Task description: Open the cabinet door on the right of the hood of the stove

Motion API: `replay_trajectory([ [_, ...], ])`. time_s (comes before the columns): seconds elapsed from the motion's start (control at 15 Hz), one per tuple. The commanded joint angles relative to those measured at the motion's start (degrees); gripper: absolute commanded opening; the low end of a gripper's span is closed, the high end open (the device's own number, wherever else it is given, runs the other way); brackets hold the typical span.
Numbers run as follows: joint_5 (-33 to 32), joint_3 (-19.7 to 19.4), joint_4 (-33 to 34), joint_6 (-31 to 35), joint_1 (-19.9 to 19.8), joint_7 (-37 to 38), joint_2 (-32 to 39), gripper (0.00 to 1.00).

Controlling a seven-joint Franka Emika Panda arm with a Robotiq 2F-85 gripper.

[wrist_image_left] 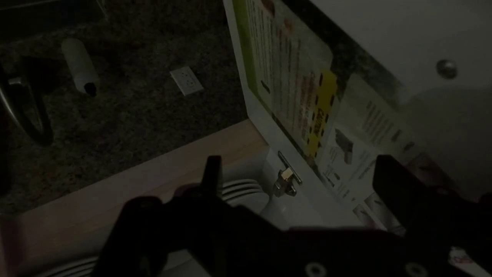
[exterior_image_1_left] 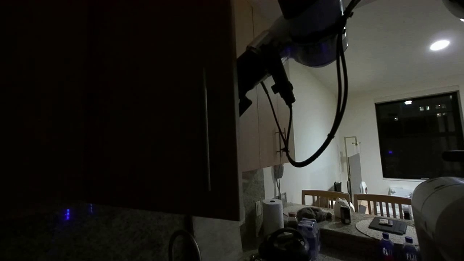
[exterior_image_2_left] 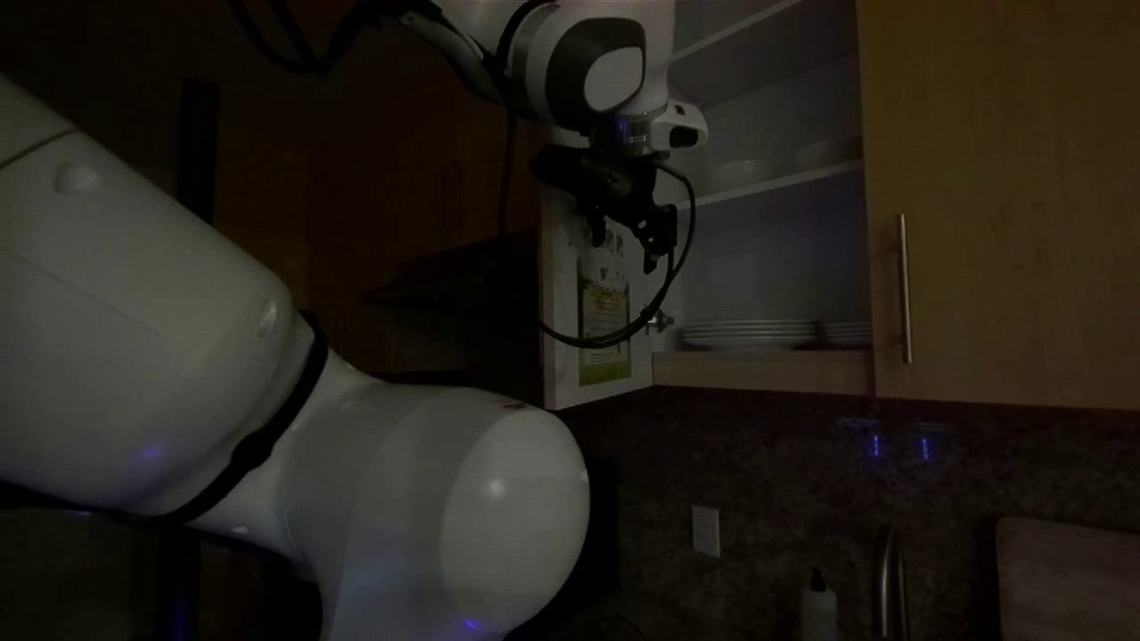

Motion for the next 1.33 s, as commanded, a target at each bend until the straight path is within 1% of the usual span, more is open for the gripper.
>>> replay_trajectory([
  [0.0,0.78,1.65,1.61,1.50,0.27,0.09,2.71,1.00],
  [0.6,0.41,3.73,3.82,1.73,0.34,0.30,6.30,1.00],
  [1.27,-0.18,4.39,7.32,1.10,0.45,-0.36,10.69,1.00],
])
